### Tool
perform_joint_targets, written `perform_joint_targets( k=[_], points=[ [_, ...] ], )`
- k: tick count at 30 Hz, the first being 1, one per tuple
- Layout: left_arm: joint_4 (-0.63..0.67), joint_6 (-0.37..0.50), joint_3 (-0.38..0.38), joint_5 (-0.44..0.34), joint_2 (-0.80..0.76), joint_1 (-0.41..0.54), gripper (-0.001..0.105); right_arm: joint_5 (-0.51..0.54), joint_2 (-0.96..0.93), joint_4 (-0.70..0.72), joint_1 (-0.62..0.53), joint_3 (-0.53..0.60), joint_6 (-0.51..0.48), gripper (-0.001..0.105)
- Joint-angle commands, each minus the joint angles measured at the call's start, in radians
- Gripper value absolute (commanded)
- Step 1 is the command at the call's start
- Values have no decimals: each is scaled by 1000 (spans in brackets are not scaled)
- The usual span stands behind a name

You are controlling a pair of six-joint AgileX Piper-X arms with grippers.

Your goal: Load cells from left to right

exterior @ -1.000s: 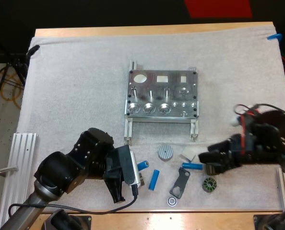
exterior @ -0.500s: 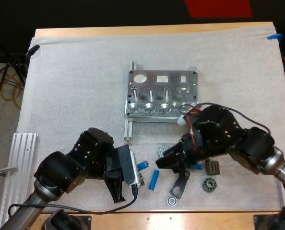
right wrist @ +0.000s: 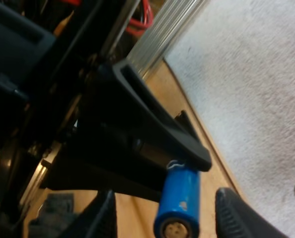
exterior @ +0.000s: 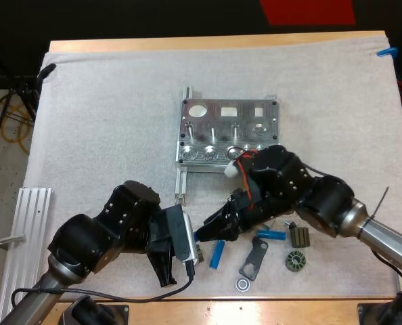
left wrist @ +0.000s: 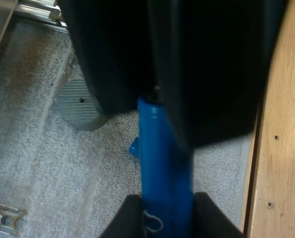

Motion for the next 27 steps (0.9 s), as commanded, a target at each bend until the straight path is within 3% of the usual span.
perform_joint_targets(
  k=[1, 13, 17, 18, 19, 23, 26, 27],
  points=[
    [5, -9, -4, 13, -3, -3, 0, -19, 2, -11, 9, -11, -1, 44],
    [5, -9, -4, 13, -3, -3, 0, 20, 3, -14, 36, -11, -2, 41],
    [5, -9, -4, 13, -3, -3, 0, 23, 3, -14, 36, -11, -17, 14],
    [5, -9, -4, 13, -3, -3, 0, 23, 3, -14, 36, -11, -24, 3],
    [5, -9, -4, 13, -3, -3, 0, 23, 3, -14, 36, -11, -26, 0],
    [5, -9, -4, 1, -3, -3, 1, 23, 3, -14, 36, -11, -25, 0],
    [4, -9, -4, -38, -3, -3, 11, 23, 3, -14, 36, -11, -25, 0],
    [4, -9, -4, -43, -3, -3, 19, 23, 3, -14, 36, -11, -25, 0]
  ],
)
